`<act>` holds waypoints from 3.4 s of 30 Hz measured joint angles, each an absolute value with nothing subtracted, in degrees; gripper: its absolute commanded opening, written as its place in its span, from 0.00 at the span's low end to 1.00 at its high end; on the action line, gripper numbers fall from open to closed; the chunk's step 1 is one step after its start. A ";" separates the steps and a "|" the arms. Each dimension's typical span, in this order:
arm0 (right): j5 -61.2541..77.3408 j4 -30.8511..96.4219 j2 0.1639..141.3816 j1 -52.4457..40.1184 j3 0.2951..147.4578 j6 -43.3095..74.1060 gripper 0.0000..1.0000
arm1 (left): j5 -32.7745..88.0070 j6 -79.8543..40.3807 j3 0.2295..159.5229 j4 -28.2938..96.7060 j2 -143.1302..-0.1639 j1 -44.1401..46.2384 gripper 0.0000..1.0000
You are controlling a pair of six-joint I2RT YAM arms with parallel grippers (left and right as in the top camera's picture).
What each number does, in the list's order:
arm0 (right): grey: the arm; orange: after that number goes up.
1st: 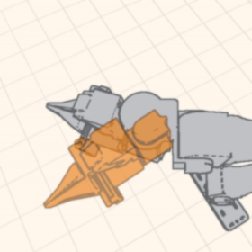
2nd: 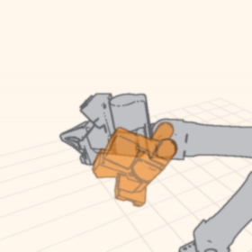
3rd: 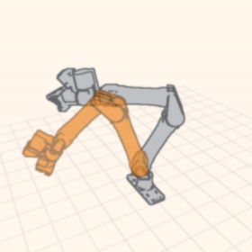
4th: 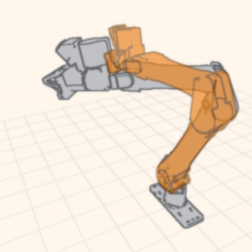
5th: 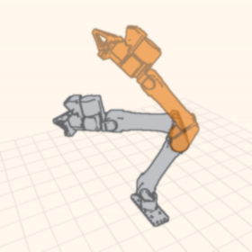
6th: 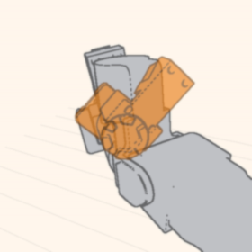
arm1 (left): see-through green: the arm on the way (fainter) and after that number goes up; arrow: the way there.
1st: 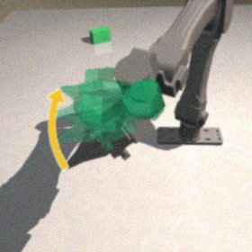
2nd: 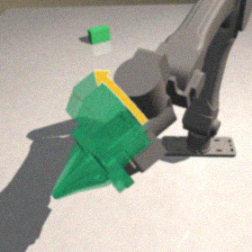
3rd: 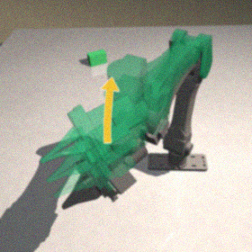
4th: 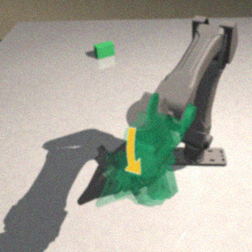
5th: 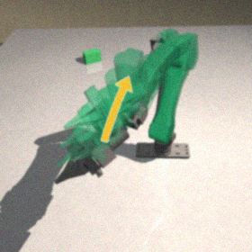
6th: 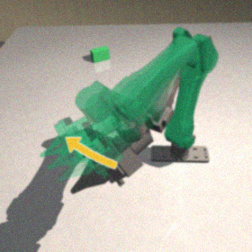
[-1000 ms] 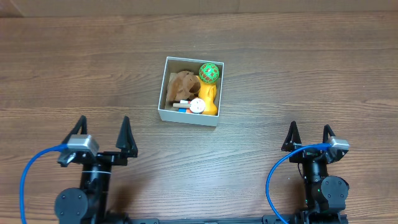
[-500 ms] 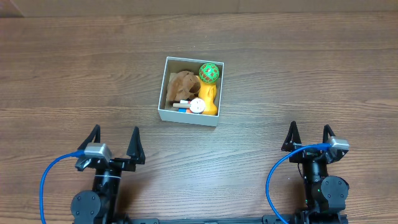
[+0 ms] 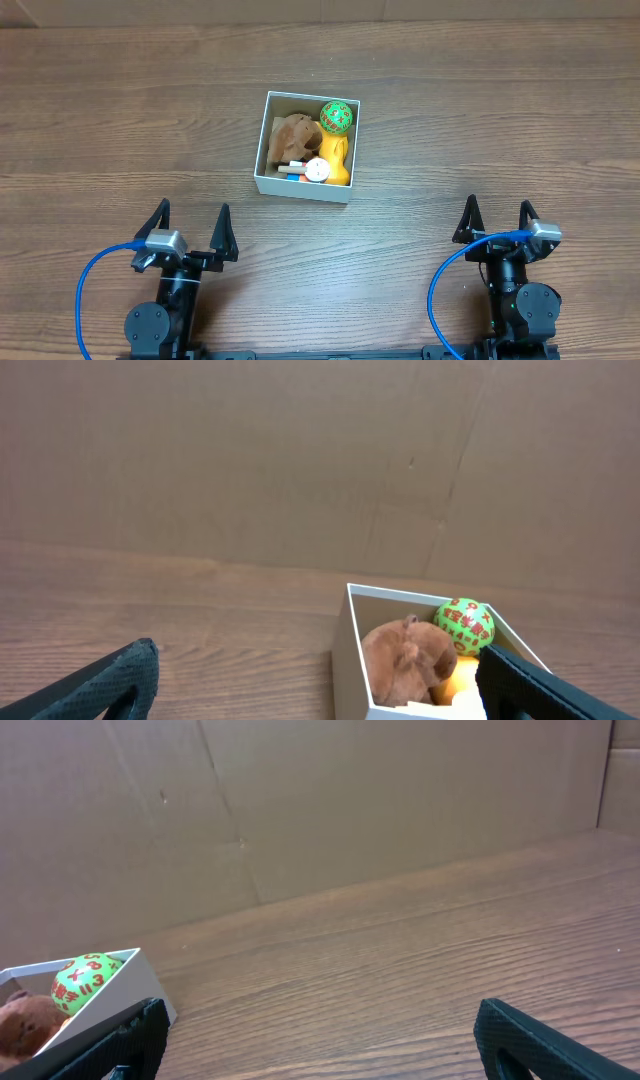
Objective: Pack container
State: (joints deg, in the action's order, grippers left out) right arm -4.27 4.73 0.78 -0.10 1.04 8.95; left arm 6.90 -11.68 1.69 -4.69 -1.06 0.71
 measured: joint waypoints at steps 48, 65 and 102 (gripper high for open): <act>-4.27 4.69 0.78 -0.08 1.04 8.93 1.00 | 10.76 3.01 0.45 3.25 -0.91 0.71 1.00; -4.27 4.69 0.78 -0.08 1.04 8.93 1.00 | 10.79 3.01 0.45 3.25 -0.91 0.71 1.00; -4.25 4.73 0.78 -0.08 1.04 8.93 1.00 | 10.76 3.01 0.45 3.25 -0.91 0.71 1.00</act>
